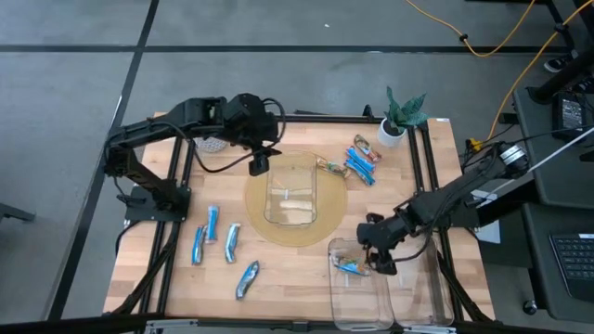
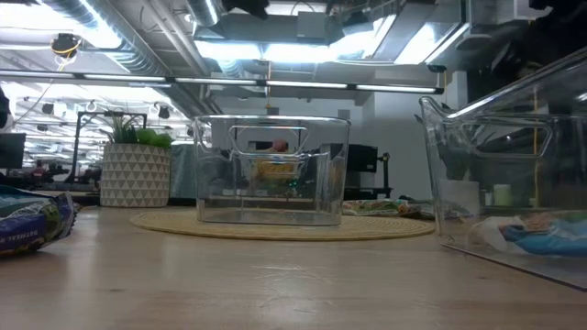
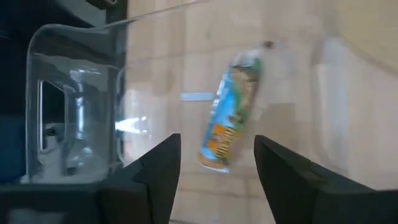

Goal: Pick and place Granola Bars by type
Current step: Put the yellow granola bar pack into the bottom left transparent bin

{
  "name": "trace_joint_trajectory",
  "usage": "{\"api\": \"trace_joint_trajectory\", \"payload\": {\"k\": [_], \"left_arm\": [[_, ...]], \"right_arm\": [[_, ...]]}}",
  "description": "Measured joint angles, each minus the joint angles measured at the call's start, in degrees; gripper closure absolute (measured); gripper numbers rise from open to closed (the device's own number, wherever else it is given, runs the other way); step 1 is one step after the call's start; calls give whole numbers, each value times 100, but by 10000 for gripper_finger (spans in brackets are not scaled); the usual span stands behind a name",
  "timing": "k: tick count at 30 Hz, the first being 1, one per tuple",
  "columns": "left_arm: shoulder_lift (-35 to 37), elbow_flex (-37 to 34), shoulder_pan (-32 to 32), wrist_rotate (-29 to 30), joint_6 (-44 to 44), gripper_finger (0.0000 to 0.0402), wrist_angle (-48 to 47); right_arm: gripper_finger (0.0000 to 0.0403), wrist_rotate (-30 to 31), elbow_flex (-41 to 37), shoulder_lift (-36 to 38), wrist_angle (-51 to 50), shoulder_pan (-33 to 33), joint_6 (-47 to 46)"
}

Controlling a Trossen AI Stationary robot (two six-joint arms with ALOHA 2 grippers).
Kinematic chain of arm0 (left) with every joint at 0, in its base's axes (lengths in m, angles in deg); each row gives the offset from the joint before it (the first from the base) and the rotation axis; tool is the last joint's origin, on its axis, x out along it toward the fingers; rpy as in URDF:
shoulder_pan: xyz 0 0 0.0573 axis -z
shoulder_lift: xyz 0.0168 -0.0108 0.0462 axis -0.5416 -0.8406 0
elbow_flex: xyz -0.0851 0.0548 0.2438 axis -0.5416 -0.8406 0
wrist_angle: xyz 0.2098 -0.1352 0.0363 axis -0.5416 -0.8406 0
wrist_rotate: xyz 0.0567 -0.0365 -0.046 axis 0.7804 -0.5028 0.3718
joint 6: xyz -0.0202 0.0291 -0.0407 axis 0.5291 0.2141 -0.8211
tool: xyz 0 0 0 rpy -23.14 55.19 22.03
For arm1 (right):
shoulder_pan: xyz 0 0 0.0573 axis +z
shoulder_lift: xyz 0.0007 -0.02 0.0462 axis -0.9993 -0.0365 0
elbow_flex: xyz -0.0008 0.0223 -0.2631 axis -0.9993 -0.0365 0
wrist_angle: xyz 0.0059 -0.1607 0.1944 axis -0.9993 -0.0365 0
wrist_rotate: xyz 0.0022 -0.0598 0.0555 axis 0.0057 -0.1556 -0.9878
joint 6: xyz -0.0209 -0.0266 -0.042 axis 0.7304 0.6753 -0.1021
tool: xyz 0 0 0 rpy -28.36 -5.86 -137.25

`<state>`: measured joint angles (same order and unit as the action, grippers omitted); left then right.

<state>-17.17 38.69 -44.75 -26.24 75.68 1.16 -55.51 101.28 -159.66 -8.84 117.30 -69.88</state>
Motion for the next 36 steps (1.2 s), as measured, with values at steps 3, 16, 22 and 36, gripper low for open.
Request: {"api": "trace_joint_trajectory", "payload": {"k": [3,16,22,36], "left_arm": [[155,0,37,23,-279,247,-268],[340,0,646,452,-1831,245,-1890],[338,0,1140,1062,-2681,247,-1992],[387,-1350,2603,2138,-5849,248,-2117]], "right_arm": [[209,306,0,344,-98,-169,305],[231,2163,0,1288,120,-1075,2264],[231,2145,0,1359,554,-1663,2736],[231,954,0,1359,1372,-3180,4053]]}}
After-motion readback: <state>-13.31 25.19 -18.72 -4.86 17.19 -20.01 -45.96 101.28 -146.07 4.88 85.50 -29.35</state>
